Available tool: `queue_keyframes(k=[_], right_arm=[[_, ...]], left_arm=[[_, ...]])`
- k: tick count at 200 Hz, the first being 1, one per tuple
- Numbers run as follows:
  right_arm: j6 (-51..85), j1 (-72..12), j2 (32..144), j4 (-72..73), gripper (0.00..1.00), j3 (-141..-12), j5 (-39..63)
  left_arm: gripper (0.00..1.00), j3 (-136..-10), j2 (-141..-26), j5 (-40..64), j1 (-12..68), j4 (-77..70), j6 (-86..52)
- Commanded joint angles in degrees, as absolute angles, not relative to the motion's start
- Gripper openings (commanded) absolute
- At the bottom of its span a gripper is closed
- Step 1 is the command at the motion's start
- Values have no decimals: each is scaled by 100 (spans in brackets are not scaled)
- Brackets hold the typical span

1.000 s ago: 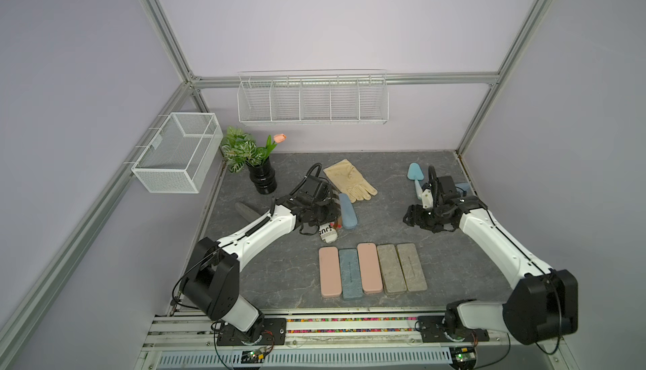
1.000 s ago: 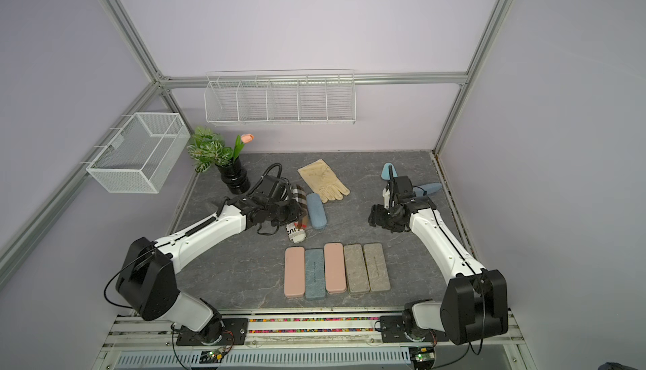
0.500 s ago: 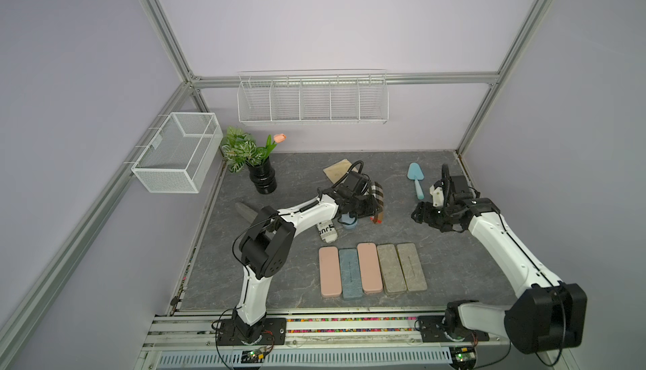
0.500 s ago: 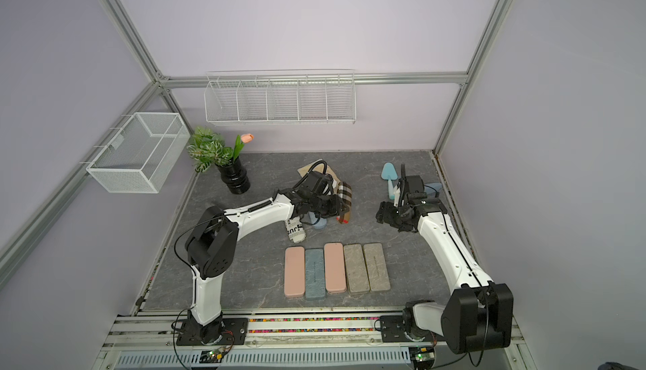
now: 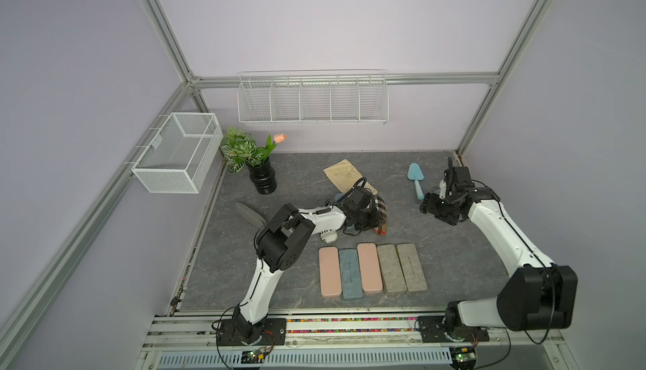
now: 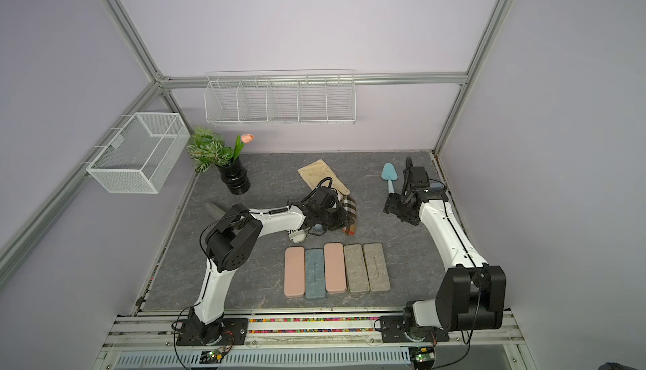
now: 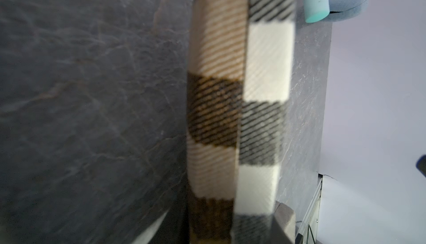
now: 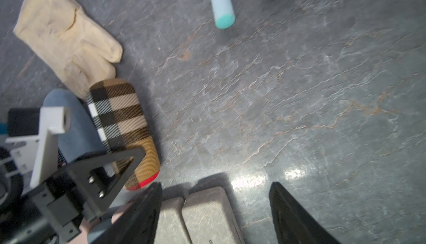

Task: Close the glasses case
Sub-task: Place the glasses case at the center of the board.

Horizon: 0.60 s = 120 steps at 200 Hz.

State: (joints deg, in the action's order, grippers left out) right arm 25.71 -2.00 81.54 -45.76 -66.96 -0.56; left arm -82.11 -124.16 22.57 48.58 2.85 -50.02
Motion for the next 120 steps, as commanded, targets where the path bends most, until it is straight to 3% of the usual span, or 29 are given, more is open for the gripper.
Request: queue_keyframes(k=[1, 36, 120], right_arm=[[2895, 85, 8455, -4417, 78, -7015, -371], [3048, 592, 9270, -4351, 79, -7747, -439], [3222, 1038, 11573, -4806, 81, -9933, -465]], left_arm=[[43, -8217, -12559, 2368, 4900, -105, -5118], [57, -8210, -12576, 2435, 4899, -39, -5098], [59, -7939, -12164, 2329, 4899, 423, -4869]])
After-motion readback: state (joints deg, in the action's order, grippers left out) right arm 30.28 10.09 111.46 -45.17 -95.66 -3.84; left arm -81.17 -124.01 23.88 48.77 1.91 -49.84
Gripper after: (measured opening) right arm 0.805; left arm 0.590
